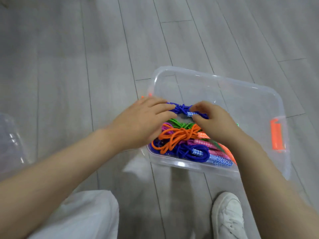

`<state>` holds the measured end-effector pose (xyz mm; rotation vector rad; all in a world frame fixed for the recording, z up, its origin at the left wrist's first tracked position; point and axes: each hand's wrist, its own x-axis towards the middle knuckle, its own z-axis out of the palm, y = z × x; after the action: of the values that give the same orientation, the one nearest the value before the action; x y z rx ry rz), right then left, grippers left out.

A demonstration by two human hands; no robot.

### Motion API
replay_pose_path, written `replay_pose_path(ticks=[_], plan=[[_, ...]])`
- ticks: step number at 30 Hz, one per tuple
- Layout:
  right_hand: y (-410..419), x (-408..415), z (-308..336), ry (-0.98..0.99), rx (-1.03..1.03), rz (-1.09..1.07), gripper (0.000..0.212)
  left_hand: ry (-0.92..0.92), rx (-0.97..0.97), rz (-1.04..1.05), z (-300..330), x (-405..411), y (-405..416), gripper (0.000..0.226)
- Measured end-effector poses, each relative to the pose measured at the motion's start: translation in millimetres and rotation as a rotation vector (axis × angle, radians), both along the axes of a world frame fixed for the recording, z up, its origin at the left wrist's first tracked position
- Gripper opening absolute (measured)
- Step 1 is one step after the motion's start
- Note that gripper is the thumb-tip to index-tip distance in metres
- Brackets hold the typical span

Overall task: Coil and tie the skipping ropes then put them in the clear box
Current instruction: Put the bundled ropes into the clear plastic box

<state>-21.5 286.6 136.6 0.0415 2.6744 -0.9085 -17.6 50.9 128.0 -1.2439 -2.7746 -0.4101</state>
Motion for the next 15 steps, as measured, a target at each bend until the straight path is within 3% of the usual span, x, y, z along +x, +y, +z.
replay_pose_path(ticks=[3,8,12,15], plan=[[-49,-1,15,0.133,-0.108,0.037,0.026,0.028,0.036,0.163,0,5,-49,0.043],[-138,7,19,0.235,-0.114,0.251,0.042,0.083,-0.152,0.360,-28,16,-145,0.043],[-204,16,-2,0.294,0.045,0.466,0.051,-0.117,-0.335,0.635,-71,42,-234,0.053],[-248,27,-30,0.268,0.125,0.583,0.057,-0.297,-0.358,0.927,-107,79,-288,0.058]])
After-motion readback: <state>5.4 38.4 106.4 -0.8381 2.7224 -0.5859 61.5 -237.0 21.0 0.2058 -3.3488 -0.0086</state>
